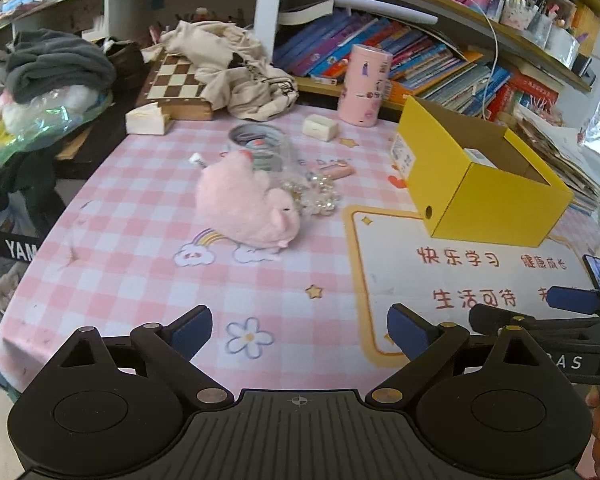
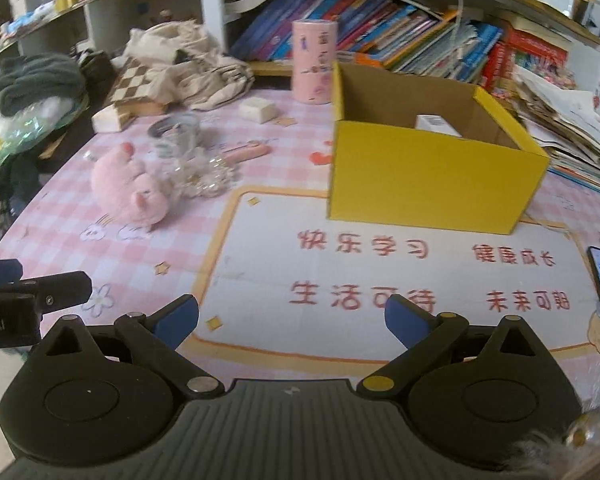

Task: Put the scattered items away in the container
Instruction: 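Move the left gripper toward the pink plush pig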

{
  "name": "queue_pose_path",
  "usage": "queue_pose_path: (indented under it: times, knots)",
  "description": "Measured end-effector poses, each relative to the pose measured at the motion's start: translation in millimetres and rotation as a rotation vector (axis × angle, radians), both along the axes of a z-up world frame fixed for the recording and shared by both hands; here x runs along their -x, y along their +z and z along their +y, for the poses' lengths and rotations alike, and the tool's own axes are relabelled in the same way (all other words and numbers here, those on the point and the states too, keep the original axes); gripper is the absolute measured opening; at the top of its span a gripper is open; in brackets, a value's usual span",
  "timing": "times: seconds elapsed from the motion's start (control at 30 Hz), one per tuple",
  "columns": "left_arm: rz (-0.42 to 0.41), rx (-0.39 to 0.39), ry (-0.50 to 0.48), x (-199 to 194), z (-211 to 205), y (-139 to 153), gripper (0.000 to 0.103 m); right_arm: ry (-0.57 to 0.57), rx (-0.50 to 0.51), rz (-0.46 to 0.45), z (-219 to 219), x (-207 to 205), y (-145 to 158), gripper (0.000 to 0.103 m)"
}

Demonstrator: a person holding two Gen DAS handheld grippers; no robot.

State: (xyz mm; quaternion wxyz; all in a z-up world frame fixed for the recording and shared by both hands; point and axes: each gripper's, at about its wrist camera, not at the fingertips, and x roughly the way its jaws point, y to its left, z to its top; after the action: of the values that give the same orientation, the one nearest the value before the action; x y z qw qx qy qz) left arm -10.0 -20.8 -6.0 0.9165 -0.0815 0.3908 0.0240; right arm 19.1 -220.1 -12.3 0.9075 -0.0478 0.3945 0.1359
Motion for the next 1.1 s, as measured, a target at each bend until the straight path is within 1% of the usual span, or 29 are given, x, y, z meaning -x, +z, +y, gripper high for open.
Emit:
queue_pose_path:
  times: [0.2, 0.6, 0.8, 1.1]
  knots:
    - [-0.013, -0.010, 0.011, 9.8, 10.8, 2.5, 0.096, 0.029, 0.003, -0.005, 17.3, 4.9, 2.1, 0.101]
    - [-0.041, -0.003, 0.083, 23.2, 40.5, 7.4, 0.096, 0.110, 0.022, -0.029, 51.2, 8.4, 9.3, 0.101]
    - [-0.040, 0.001, 0.097, 21.2, 45.1, 6.3, 0.096, 0.142, 0.032, -0.036, 60.8, 5.7, 10.3, 0.101]
    - [-0.025, 0.003, 0.100, 9.8, 42.0, 2.4, 0.096, 0.161, 0.035, -0.024, 61.8, -8.9, 6.6, 0.101]
